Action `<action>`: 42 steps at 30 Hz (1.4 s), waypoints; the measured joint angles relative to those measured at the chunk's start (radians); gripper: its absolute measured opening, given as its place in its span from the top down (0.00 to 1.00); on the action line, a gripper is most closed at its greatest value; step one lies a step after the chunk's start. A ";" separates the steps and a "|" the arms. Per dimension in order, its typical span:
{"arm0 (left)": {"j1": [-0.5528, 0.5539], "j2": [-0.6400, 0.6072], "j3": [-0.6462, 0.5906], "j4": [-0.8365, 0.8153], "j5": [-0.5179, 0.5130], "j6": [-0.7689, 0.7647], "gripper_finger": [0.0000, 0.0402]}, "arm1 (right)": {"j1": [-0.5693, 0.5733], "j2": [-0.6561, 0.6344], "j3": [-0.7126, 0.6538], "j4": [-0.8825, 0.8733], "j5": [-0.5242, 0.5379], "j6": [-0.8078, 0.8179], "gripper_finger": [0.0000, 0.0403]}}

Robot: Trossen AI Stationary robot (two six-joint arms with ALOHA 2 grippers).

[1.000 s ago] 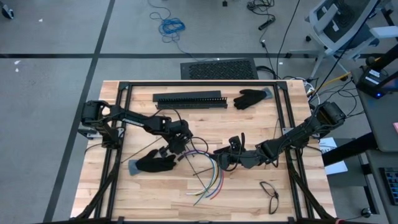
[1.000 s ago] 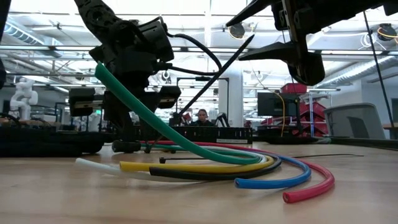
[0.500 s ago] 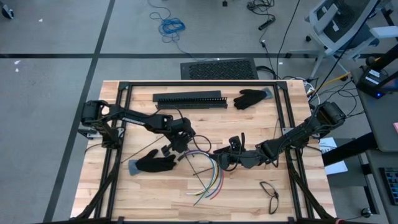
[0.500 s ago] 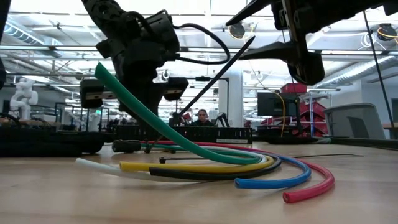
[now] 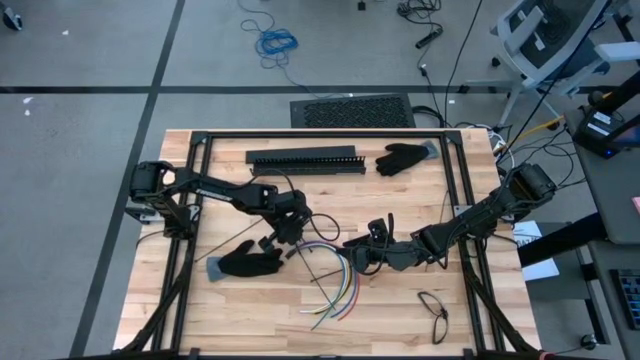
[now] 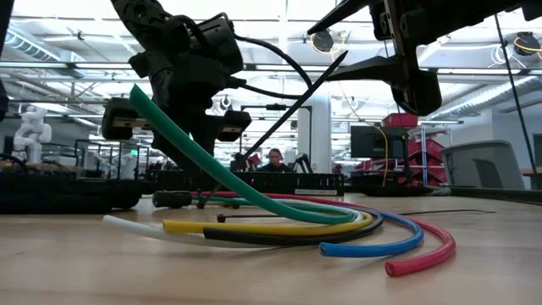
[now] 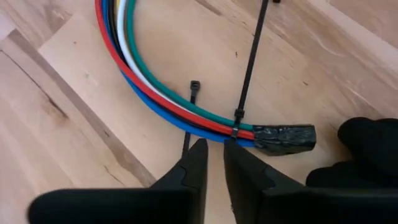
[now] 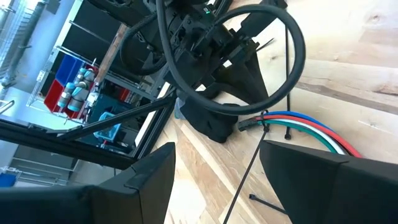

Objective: Ziptie cables
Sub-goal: Wrap the cable wires using a zip tie

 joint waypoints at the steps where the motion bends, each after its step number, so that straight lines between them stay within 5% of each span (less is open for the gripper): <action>1: 0.000 0.000 0.000 0.000 0.000 0.000 0.84 | 0.000 0.000 0.000 0.000 0.000 0.000 0.43; 11: 0.000 0.010 0.000 -0.011 0.000 0.058 0.71 | 0.000 0.000 0.000 0.000 0.000 -0.004 0.43; 42: 0.005 0.046 0.000 -0.002 0.033 0.083 0.82 | 0.000 0.000 0.000 0.000 -0.001 -0.007 0.43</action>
